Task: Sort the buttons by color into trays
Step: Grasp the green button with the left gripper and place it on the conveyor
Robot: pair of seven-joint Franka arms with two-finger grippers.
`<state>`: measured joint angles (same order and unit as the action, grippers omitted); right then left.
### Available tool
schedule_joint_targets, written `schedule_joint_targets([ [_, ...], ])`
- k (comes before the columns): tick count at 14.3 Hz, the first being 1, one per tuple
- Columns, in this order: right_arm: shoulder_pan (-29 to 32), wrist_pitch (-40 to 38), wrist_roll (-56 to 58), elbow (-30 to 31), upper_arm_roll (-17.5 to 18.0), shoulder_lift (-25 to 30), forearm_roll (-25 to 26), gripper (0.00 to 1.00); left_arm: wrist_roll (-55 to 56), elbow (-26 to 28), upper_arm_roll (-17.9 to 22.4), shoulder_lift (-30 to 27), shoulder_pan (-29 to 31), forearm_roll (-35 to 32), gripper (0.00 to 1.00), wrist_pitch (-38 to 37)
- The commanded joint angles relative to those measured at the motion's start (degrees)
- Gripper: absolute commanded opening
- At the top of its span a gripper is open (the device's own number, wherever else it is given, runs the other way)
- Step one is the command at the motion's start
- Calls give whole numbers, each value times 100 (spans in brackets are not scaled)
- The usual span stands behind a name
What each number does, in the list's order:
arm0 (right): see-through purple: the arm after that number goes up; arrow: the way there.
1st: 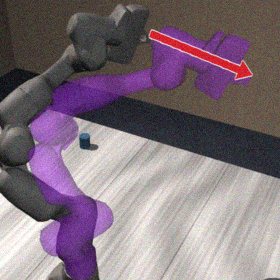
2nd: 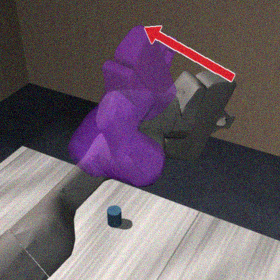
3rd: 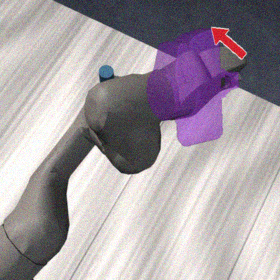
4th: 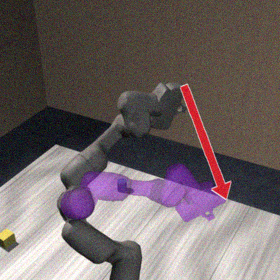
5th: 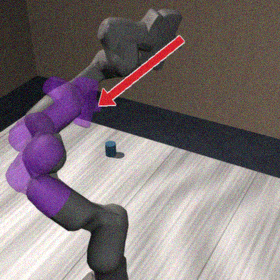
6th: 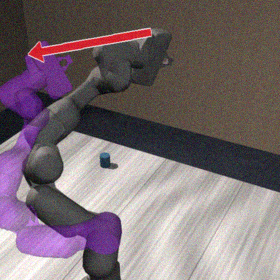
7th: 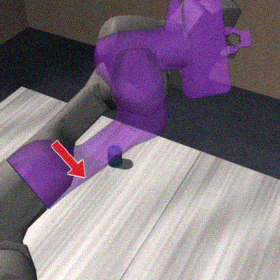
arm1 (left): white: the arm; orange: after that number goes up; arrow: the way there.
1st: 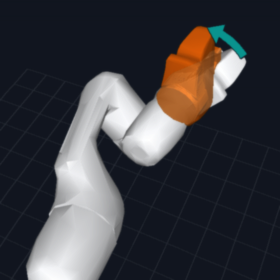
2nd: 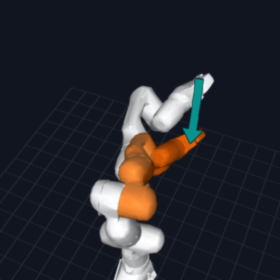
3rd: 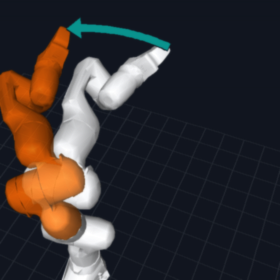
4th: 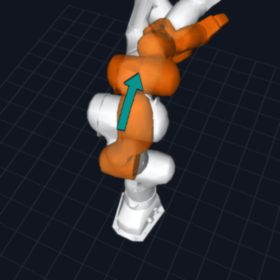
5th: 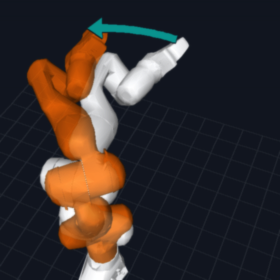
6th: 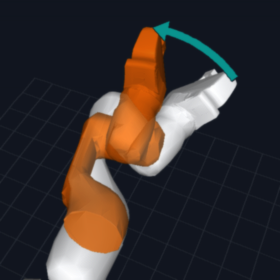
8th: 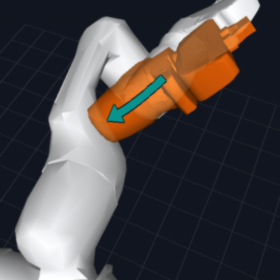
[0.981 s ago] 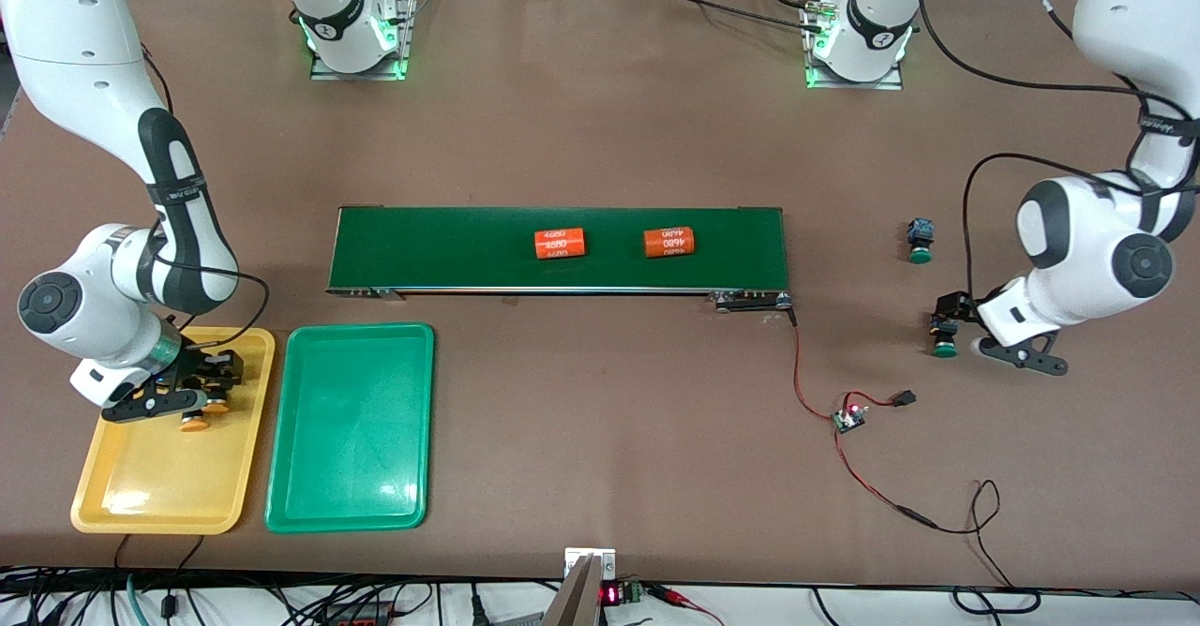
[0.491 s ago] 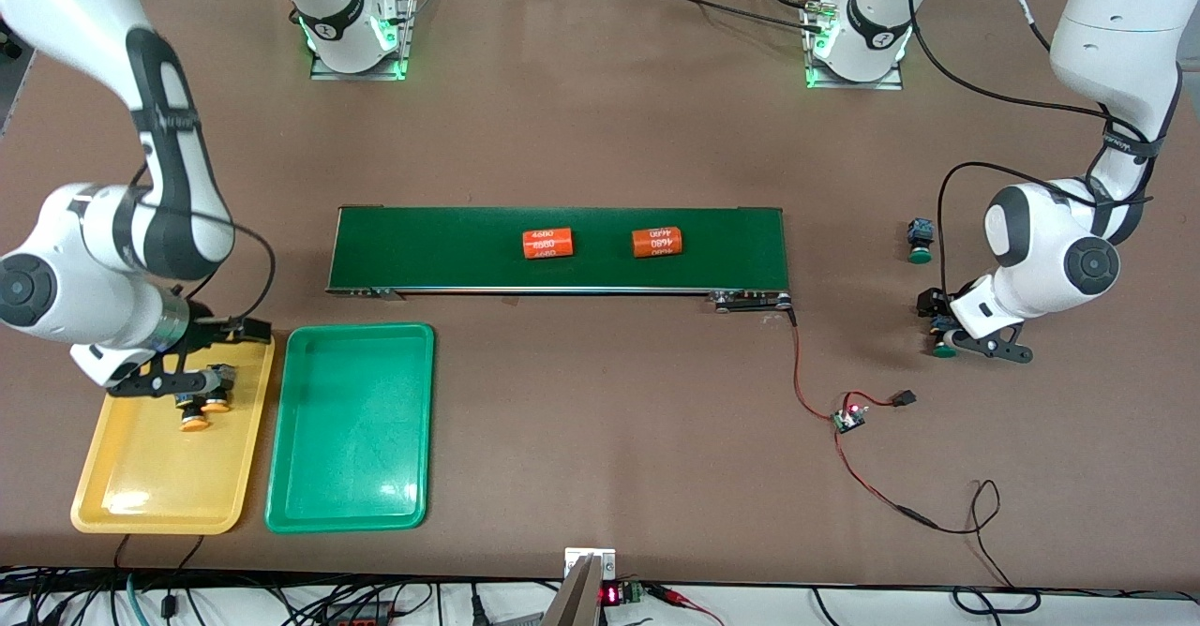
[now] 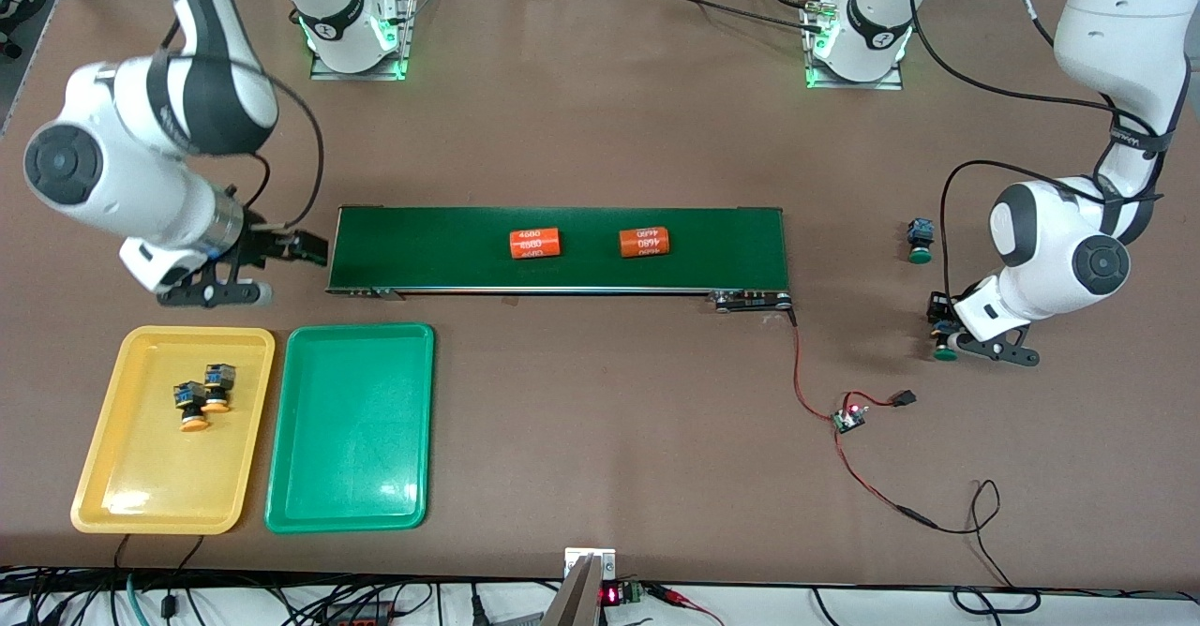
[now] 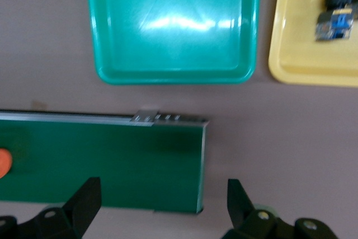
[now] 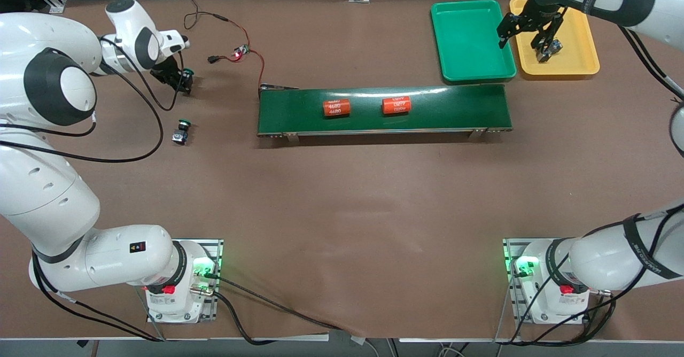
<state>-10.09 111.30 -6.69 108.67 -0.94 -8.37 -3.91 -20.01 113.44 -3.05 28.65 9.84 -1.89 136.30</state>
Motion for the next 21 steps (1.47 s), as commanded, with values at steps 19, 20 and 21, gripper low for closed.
schedule_joint_targets([
  [19, -292, 323, -1028, 392, 568, 353, 74, 100, 5103, 478, -2947, -562, -913, 558, 100, -499],
  [20, -291, 323, -1018, 392, 568, 353, 74, 100, 5113, 382, -2956, -649, -870, 558, 100, -595],
  [21, -291, 331, -1018, 392, 568, 353, 74, 100, 5104, 224, -2973, -754, -826, 558, 100, -970],
])
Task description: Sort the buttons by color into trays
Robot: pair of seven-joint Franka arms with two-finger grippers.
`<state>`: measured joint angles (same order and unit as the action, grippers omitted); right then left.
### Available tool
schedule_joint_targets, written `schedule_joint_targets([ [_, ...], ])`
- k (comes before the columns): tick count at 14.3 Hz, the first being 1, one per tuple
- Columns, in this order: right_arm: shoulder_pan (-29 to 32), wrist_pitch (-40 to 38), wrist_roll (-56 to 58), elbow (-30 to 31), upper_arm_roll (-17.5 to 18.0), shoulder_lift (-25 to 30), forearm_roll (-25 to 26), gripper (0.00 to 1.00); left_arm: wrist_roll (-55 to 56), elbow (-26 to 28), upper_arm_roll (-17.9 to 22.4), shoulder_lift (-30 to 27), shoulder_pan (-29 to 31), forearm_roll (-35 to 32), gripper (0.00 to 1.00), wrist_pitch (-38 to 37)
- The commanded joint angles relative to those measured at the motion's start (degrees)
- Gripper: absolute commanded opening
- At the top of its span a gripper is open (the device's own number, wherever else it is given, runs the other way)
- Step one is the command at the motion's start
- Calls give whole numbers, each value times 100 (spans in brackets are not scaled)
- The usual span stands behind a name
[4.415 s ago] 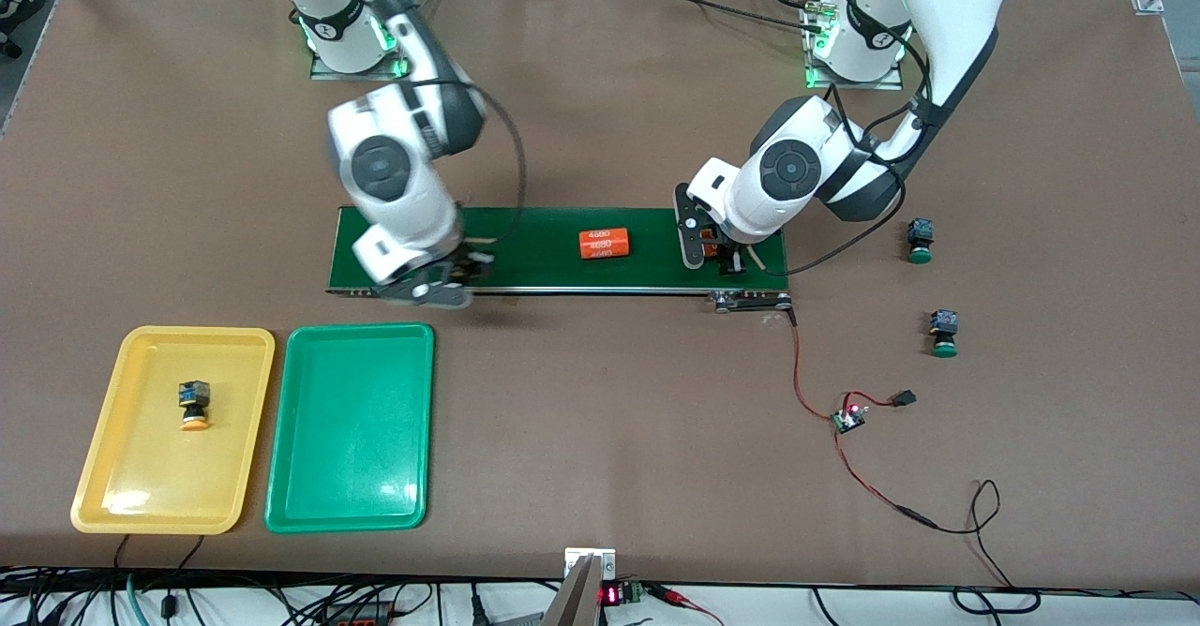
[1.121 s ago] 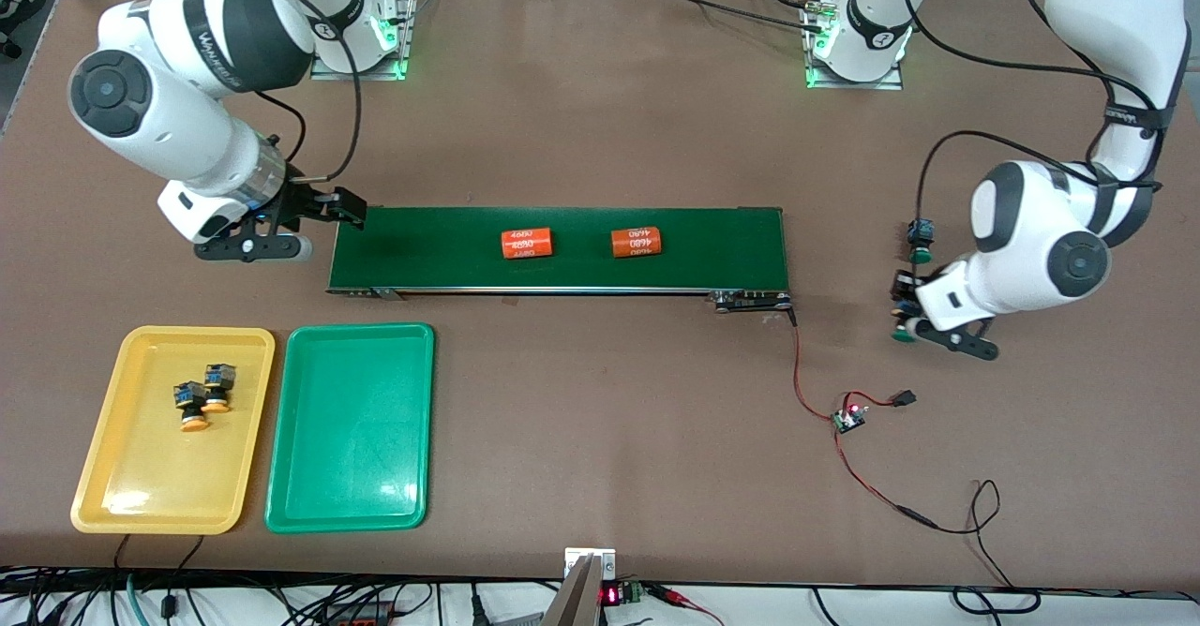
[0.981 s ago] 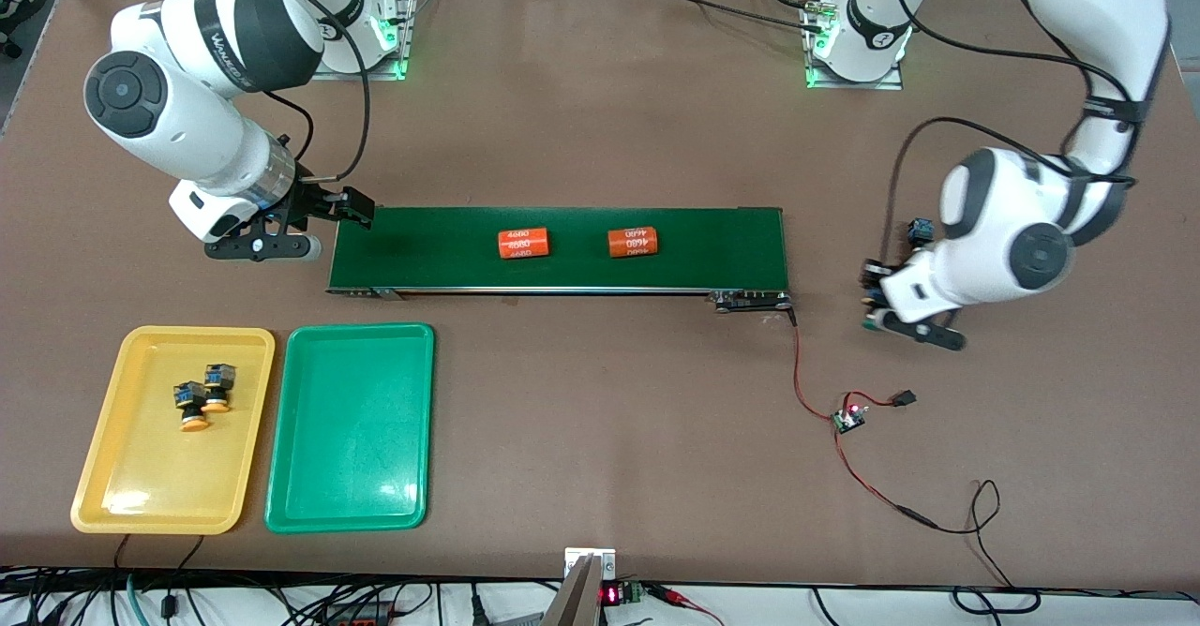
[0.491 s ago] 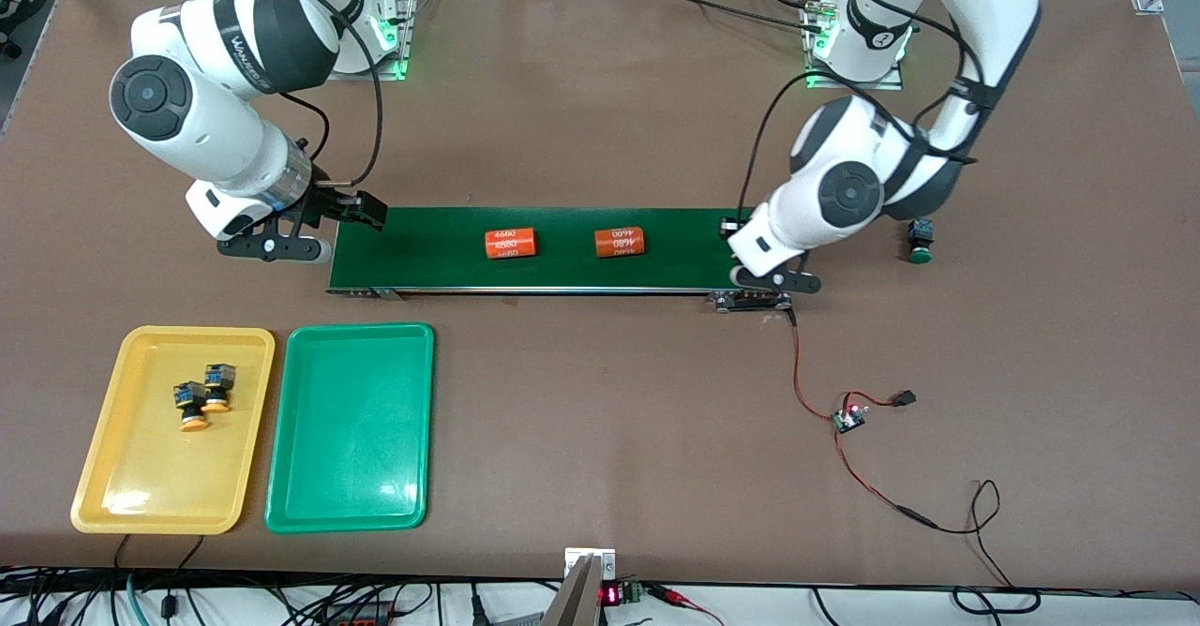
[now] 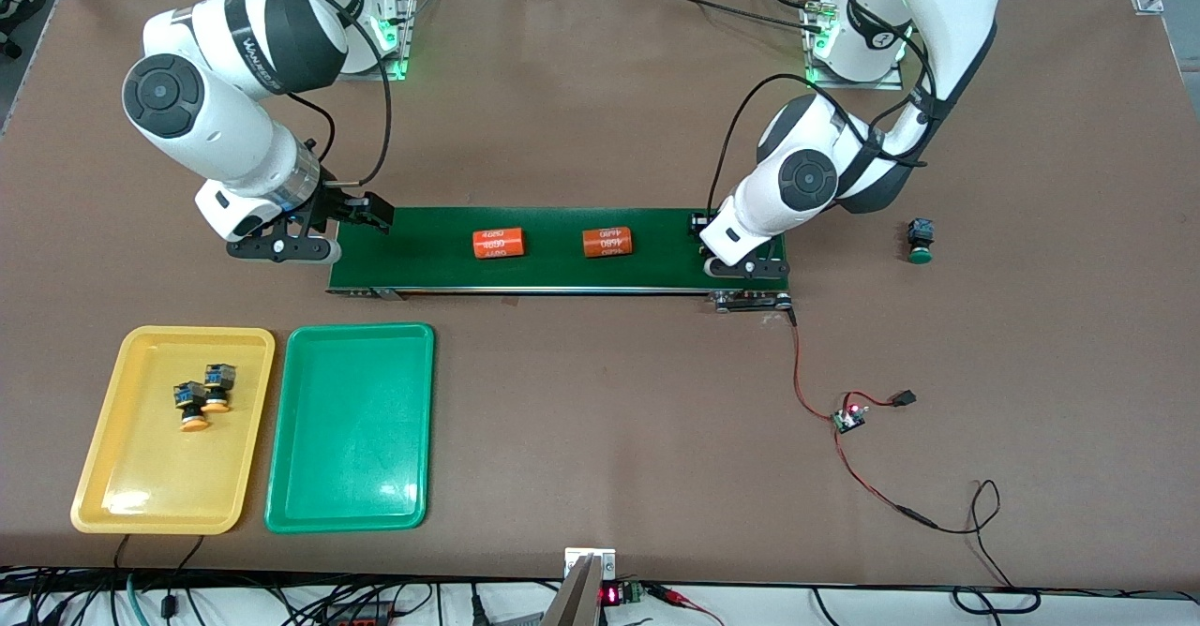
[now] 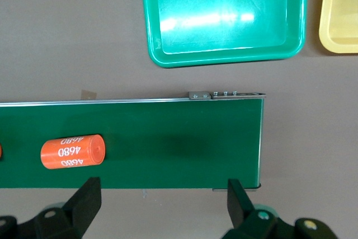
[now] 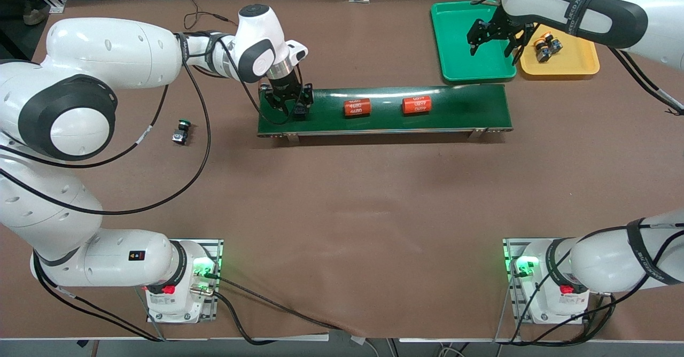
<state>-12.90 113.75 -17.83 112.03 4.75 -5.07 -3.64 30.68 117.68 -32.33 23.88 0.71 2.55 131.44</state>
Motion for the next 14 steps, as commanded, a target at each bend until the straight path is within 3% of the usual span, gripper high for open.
schedule_joint_targets([
  [1, -19, 95, 96, 82, -1, 24, 48, 100, 17, -523, -37, -322, 140, 106, 100, -1028],
  [3, -19, 121, 96, 144, -1, 33, 48, 100, -45, -1209, 121, -314, 210, -34, 100, -2179],
  [4, -19, 121, 96, 135, -1, 33, 48, 100, -45, -1342, 391, -314, 219, -200, 100, -2463],
  [6, -11, 113, 96, 135, -1, 33, 48, 100, -106, -1309, 936, -314, 289, -508, 100, -2545],
  [8, -11, 113, 96, 135, -9, 33, 48, 100, -979, -1274, 1560, -279, 290, -571, 100, -2554],
  [11, -2, 104, 96, 135, -9, 33, 48, 100, -2589, -932, 2413, -322, 325, -571, 100, -2379],
  [14, -2, 104, 96, 135, -9, 33, 48, 100, -3182, 93, 2828, -900, 386, -562, 100, -1634],
])
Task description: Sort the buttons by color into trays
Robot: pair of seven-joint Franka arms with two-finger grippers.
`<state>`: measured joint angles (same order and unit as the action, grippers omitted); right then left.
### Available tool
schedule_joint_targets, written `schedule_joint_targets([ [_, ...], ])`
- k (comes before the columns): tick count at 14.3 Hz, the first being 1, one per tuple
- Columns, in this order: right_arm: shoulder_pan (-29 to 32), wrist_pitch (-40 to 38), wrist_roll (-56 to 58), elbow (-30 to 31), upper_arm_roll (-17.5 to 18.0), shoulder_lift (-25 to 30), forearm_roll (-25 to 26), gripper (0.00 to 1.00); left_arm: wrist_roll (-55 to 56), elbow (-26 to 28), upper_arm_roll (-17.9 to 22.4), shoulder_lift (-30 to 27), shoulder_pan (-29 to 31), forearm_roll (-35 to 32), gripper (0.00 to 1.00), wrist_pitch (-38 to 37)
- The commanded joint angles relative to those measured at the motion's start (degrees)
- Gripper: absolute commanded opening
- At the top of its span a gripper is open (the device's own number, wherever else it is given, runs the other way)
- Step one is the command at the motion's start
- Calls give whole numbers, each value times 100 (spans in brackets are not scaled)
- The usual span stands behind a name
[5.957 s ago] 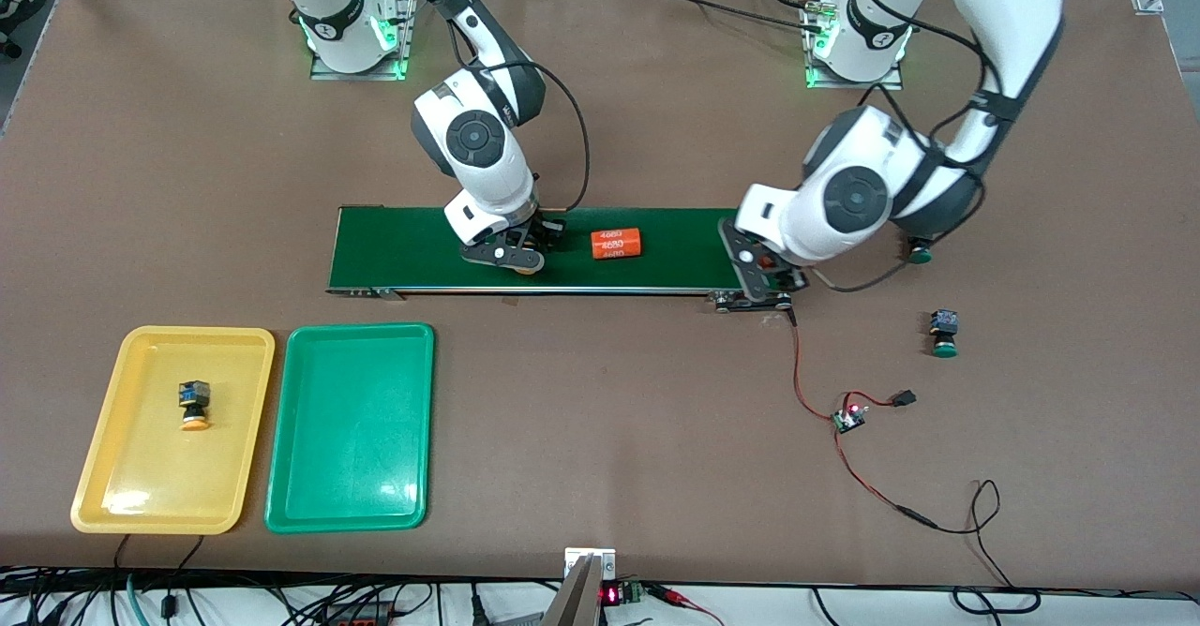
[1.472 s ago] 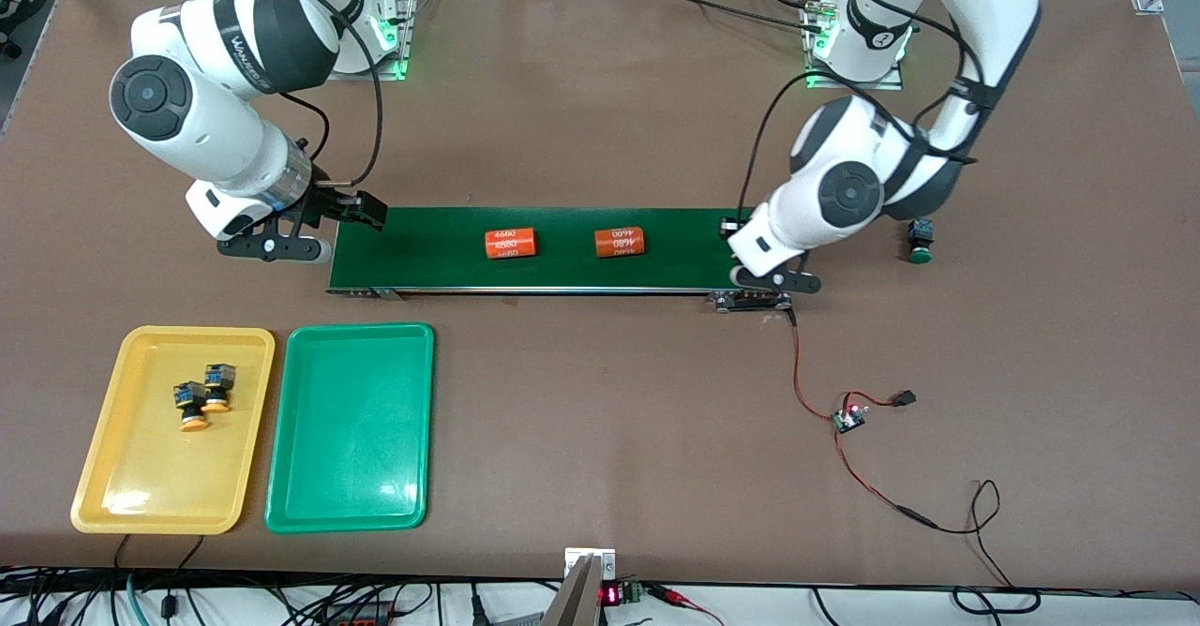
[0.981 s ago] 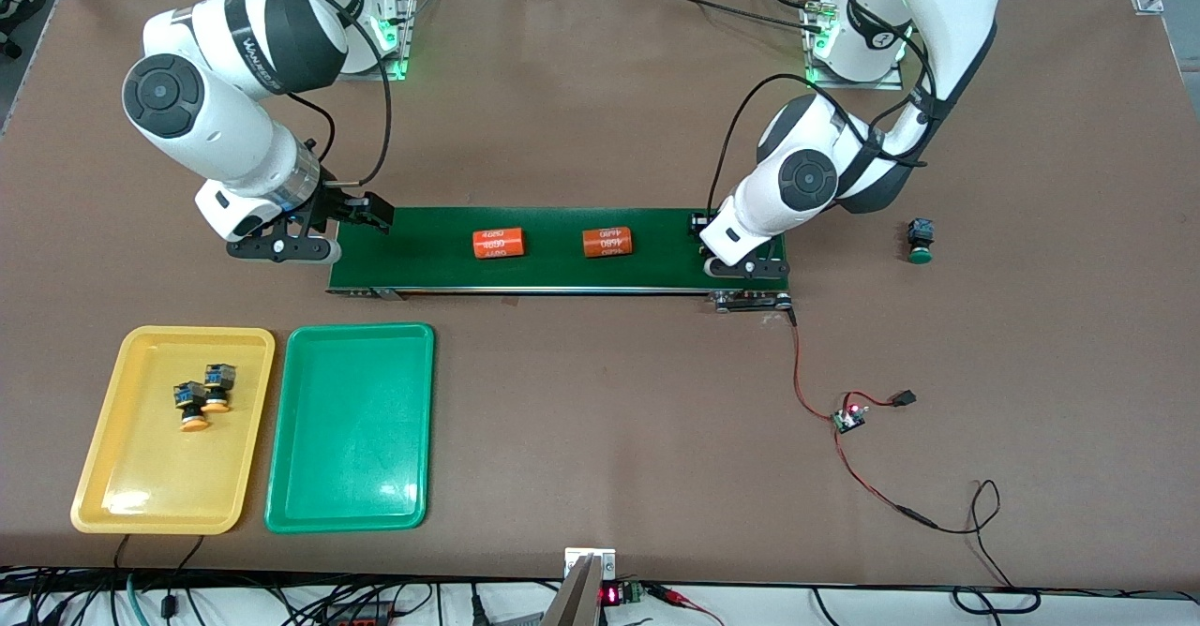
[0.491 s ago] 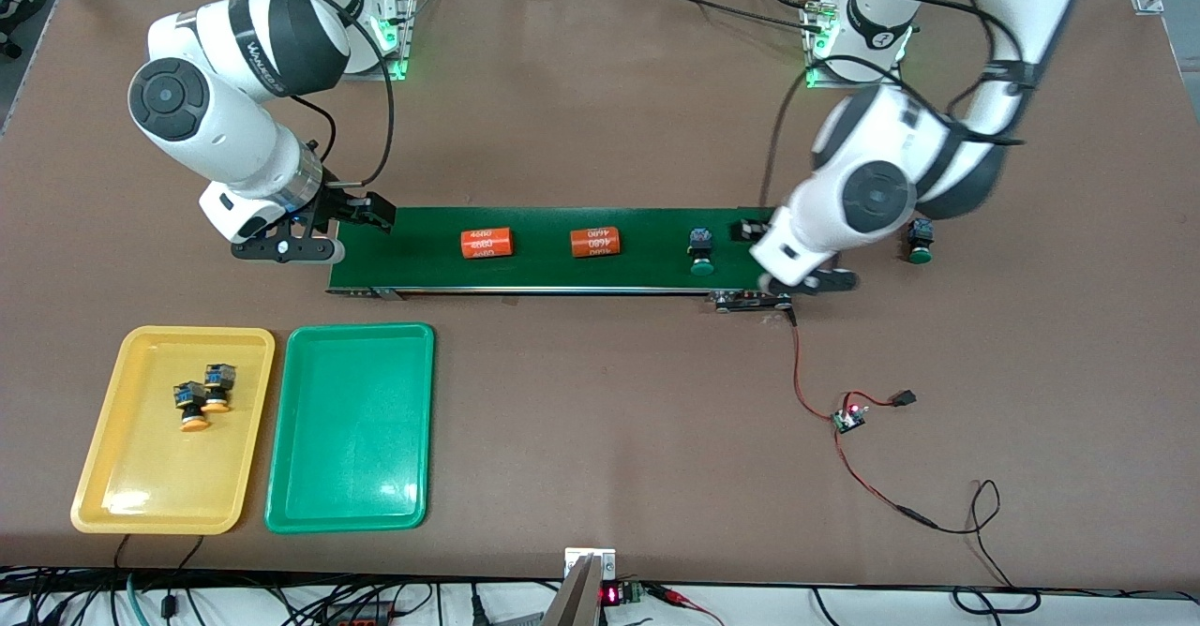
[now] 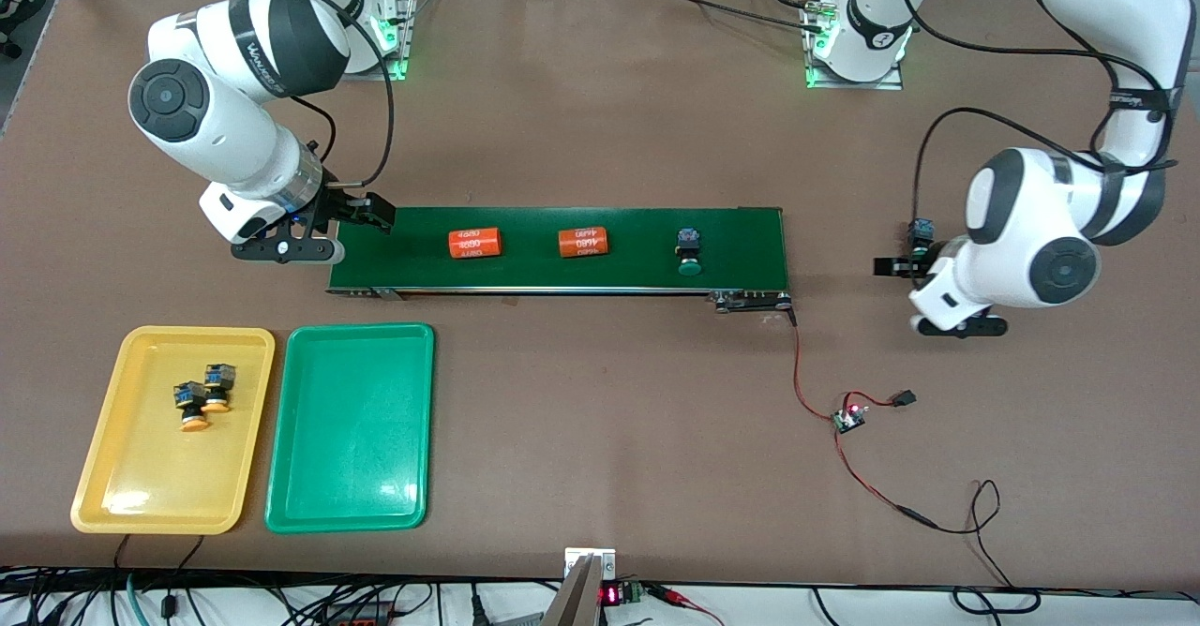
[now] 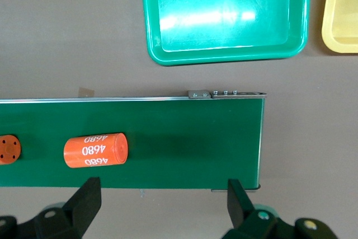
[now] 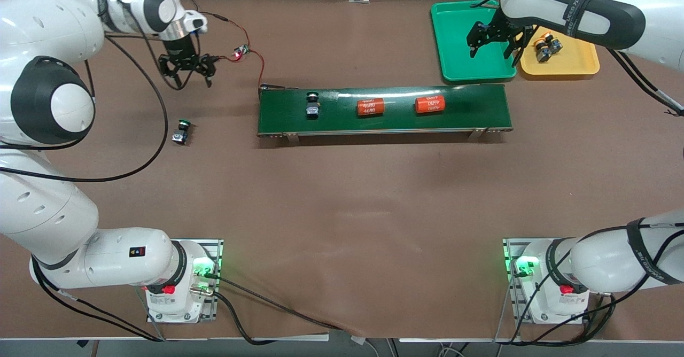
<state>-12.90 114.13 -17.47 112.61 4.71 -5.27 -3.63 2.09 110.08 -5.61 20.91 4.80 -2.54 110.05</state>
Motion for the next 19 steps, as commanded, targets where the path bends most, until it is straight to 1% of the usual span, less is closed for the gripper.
schedule_joint_targets([
  [1, -2, 57, 59, 77, -5, 52, 46, 100, -454, 1319, 200, -789, 20, -53, 100, 900],
  [2, 7, 57, 59, 77, -5, 52, 46, 100, -621, 1793, 339, -930, 38, -62, 100, 1391],
  [3, 7, 49, 59, 77, -5, 52, 46, 100, -875, 2120, 506, -949, 38, -62, 100, 1840],
  [4, 7, 48, 59, 77, -5, 52, 46, 100, -1217, 2332, 612, -940, 38, -62, 100, 2175],
  [5, 7, 48, 59, 77, -5, 52, 46, 100, -1551, 2508, 700, -940, 47, -62, 100, 2361],
  [7, 7, 48, 59, 77, -5, 52, 46, 100, -1695, 2702, 797, -896, 65, -53, 100, 2495],
  [8, 7, 48, 59, 77, -5, 52, 46, 100, -1695, 2877, 807, -861, 91, -27, 100, 2704],
  [10, 7, 49, 59, 77, -5, 52, 46, 100, -1695, 3273, 798, -782, 91, -27, 100, 3449],
  [11, 7, 57, 50, 77, -5, 52, 38, 100, -1695, 3318, 807, -695, 91, -27, 100, 3601],
  [12, 7, 57, 42, 77, -5, 52, 38, 100, -1703, 3319, 807, -668, 91, -27, 94, 3602],
  [13, 7, 66, 41, 77, -5, 52, 38, 100, -1695, 3319, 807, -659, 91, -27, 83, 3602],
  [14, 7, 57, 41, 77, -5, 52, 38, 100, -1695, 3327, 807, -641, 91, -27, 66, 3585],
  [15, 7, 57, 41, 77, -5, 52, 38, 100, -1695, 3319, 807, -633, 100, -27, 53, 3550],
  [16, 7, 57, 50, 77, -5, 52, 38, 100, -1695, 3319, 807, -632, 100, -27, 44, 3497],
  [17, 25, 49, 68, 77, -5, 52, 38, 100, -1677, 3310, 807, -632, 100, -18, 31, 3384],
  [18, 25, 48, 76, 77, -13, 52, 38, 100, -1625, 3301, 807, -632, 100, -18, 24, 3313],
  [19, 25, 48, 77, 77, -22, 52, 38, 100, -1598, 3284, 798, -650, 100, -27, 21, 3304],
])
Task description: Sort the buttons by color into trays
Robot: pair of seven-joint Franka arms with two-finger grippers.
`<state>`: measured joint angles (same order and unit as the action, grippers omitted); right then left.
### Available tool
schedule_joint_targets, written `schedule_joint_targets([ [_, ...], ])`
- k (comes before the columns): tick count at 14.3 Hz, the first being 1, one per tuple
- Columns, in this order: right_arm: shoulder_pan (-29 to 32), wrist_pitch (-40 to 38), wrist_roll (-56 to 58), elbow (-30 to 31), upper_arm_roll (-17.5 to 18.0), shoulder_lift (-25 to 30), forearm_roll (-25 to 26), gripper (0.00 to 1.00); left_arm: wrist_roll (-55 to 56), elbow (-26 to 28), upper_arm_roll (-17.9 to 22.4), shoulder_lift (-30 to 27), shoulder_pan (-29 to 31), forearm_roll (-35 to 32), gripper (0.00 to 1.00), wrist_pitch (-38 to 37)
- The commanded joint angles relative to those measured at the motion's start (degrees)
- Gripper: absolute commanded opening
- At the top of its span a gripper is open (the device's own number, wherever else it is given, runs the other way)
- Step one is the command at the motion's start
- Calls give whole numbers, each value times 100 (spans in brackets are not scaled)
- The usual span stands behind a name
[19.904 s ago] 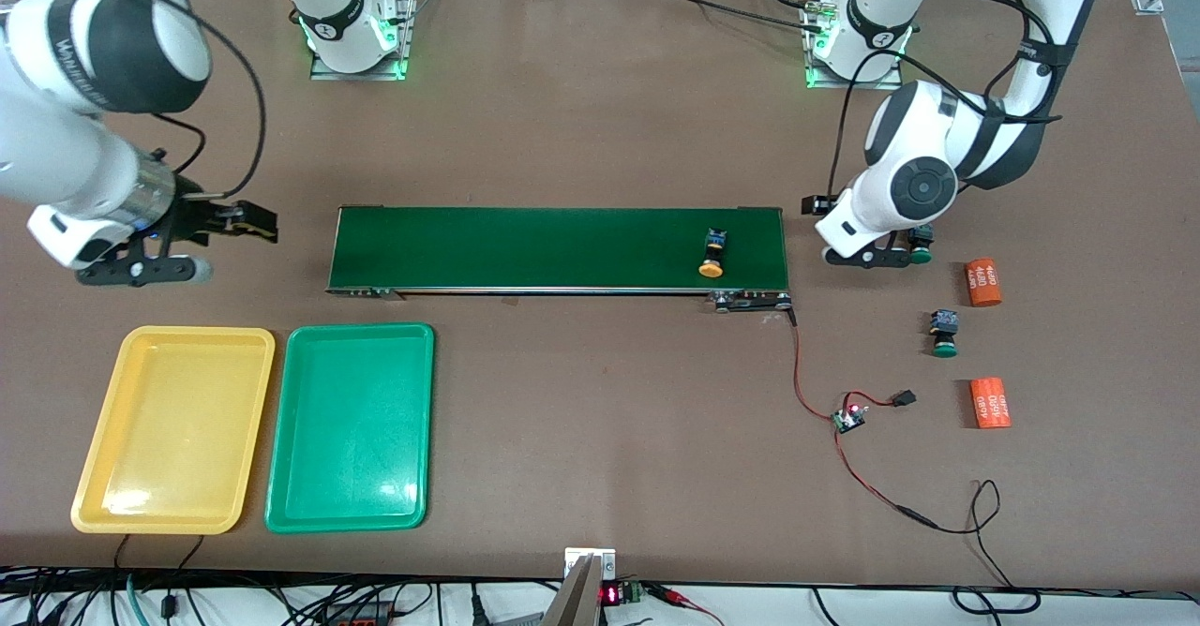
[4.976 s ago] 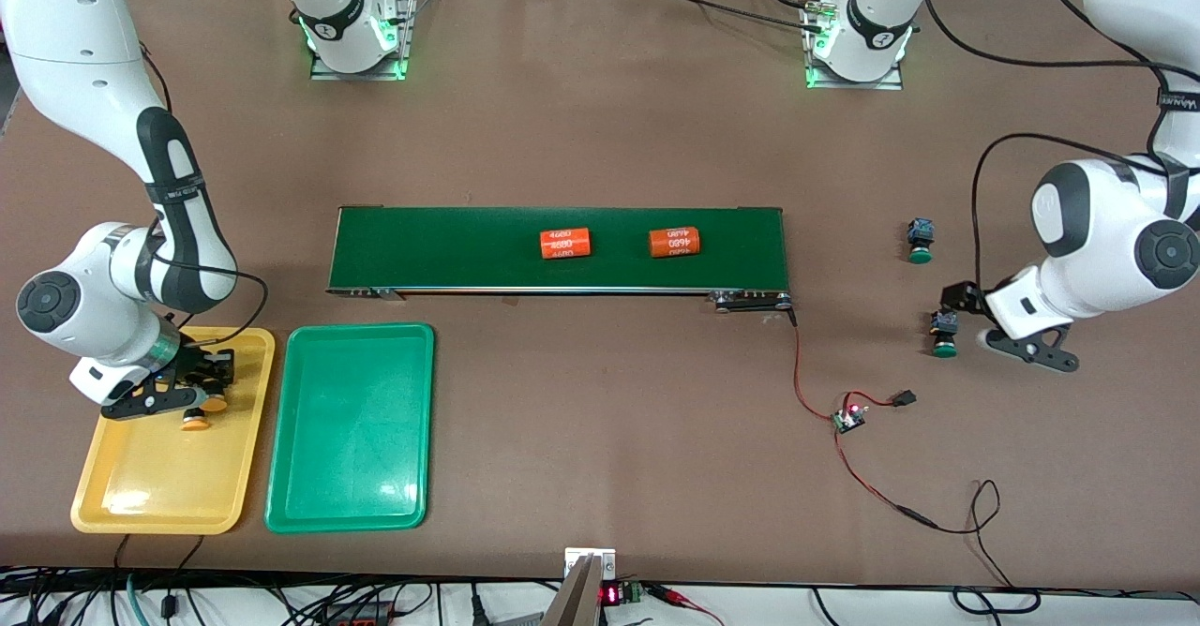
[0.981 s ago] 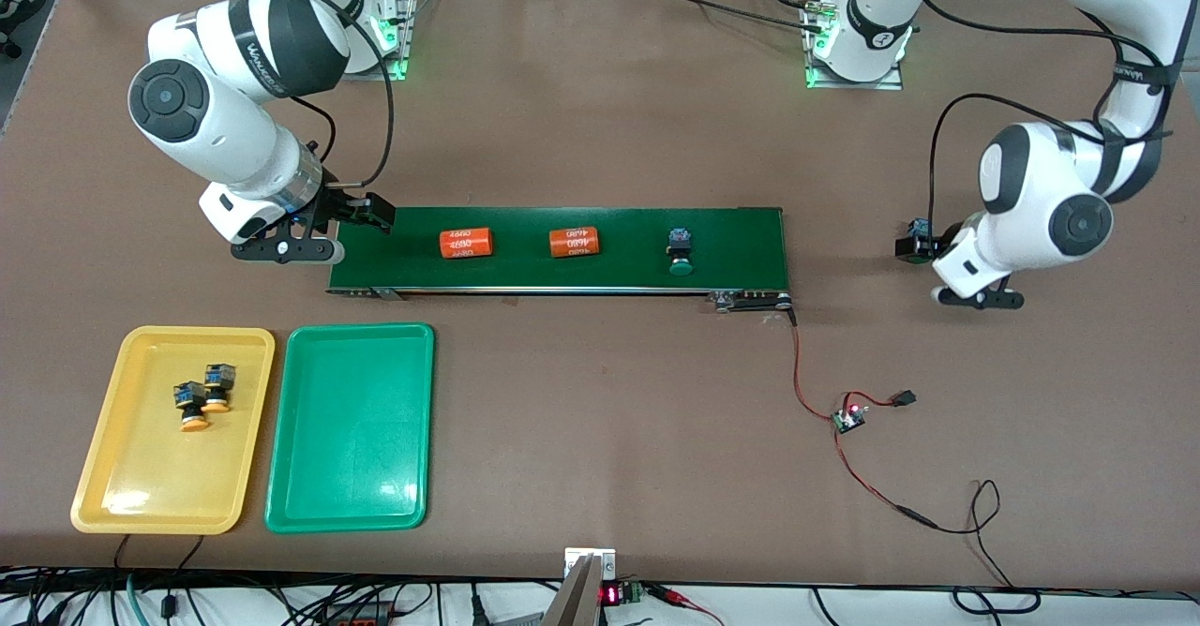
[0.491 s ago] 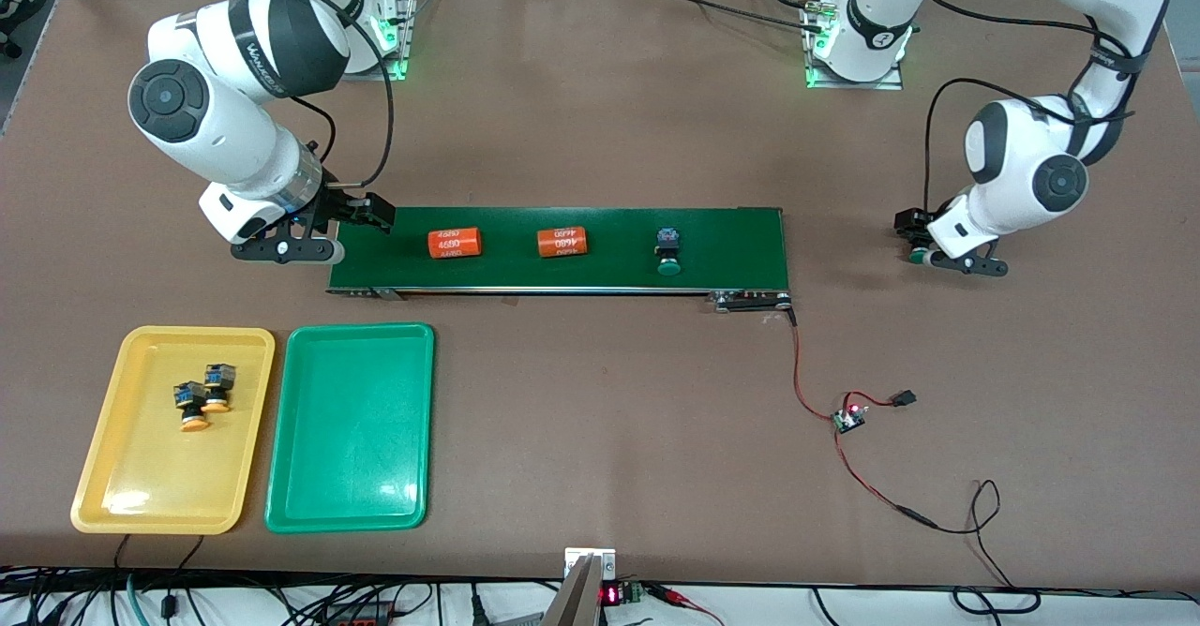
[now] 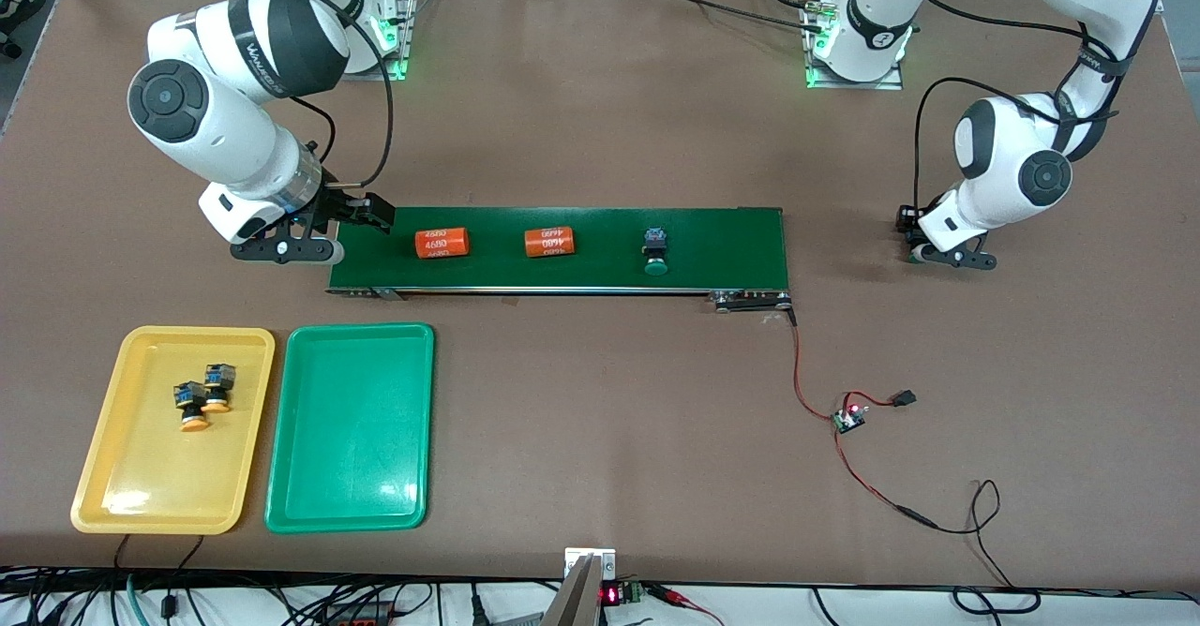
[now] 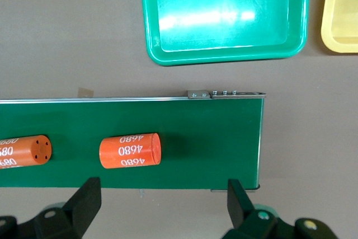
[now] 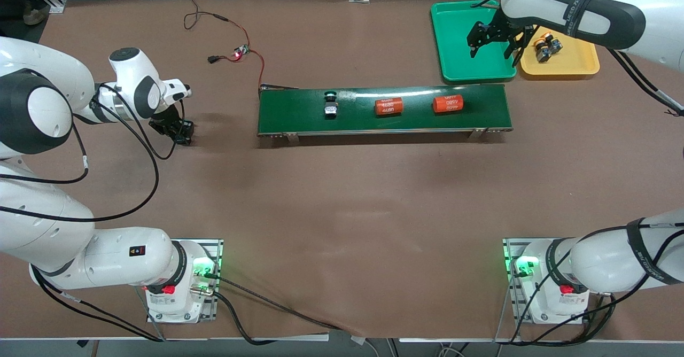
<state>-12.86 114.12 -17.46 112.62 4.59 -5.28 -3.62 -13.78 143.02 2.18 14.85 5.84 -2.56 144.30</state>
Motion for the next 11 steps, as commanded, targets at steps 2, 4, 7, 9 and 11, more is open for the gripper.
schedule_joint_targets([
  [2, 29, 40, 94, 75, -20, 54, 37, 100, 34, -115, 20, -122, 5, -26, 21, -313],
  [4, 29, 40, 129, 75, -37, 54, 37, 100, 25, -702, -42, -202, -4, 9, 21, -1102],
  [7, 21, 40, 138, 84, -37, 45, 37, 100, 77, -1722, -418, -202, -65, 141, 21, -2150],
  [9, -6, 75, 138, 84, -37, 28, 37, 100, 95, -1970, -988, -193, -126, 325, 20, -2319],
  [11, -50, 136, 51, 76, -2, 10, 28, 100, 575, -2137, -1578, -149, -162, 378, 18, -2293],
])
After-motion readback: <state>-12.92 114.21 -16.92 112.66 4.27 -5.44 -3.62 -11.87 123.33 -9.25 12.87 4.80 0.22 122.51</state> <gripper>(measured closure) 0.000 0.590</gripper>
